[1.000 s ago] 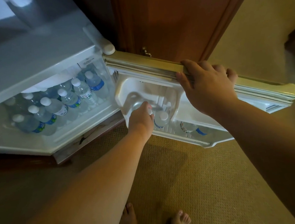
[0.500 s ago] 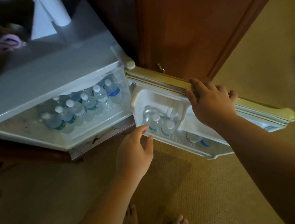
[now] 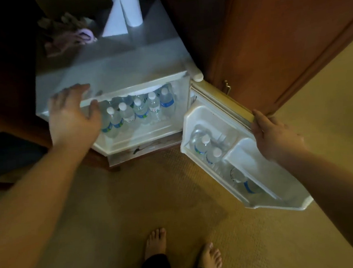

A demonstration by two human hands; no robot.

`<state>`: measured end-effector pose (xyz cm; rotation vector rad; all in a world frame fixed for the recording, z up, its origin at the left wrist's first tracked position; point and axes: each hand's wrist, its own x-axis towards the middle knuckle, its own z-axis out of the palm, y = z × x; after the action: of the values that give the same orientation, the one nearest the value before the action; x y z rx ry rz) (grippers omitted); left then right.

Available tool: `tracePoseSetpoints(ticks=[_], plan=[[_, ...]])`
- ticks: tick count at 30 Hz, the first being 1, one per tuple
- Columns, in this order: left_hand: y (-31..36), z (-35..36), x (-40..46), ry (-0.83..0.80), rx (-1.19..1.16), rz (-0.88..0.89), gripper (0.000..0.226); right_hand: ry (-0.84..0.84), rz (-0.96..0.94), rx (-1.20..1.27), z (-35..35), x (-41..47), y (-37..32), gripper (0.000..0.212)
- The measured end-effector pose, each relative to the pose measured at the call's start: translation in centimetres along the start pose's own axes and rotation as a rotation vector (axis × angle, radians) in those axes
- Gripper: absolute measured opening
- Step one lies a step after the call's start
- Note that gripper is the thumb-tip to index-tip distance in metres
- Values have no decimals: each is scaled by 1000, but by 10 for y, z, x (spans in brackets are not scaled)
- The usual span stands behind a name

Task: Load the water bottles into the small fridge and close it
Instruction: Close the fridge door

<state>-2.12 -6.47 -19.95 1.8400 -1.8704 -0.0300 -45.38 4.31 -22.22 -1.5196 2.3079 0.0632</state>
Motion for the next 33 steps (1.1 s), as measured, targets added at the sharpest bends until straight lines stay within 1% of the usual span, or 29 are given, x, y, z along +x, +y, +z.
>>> tracePoseSetpoints(ticks=[3,5,8,10,14,18,21,25,28,33], plan=[[-34,-1,28,-221,275,-65,63,-10,-46,36,4,-7,-3,61],[-47,-2,34,-359,377,-82,66,-19,-65,48,7,-12,-5,61],[-59,-4,33,-525,403,-90,69,-39,-106,69,8,-25,-12,64],[-61,-7,30,-578,384,-127,75,-61,-114,109,10,-34,-20,65],[-64,-7,29,-584,345,-115,78,-65,-123,207,18,-52,-40,66],[-73,-8,29,-591,374,-55,81,-66,-46,303,26,-64,-62,62],[-81,-10,30,-594,395,5,80,-94,-25,419,32,-71,-77,64],[-83,-11,29,-630,405,28,78,-124,-4,507,42,-79,-95,65],[-82,-11,31,-647,384,9,80,-102,-7,511,48,-86,-110,65],[-79,-13,31,-656,401,11,82,-75,-82,577,55,-89,-130,60]])
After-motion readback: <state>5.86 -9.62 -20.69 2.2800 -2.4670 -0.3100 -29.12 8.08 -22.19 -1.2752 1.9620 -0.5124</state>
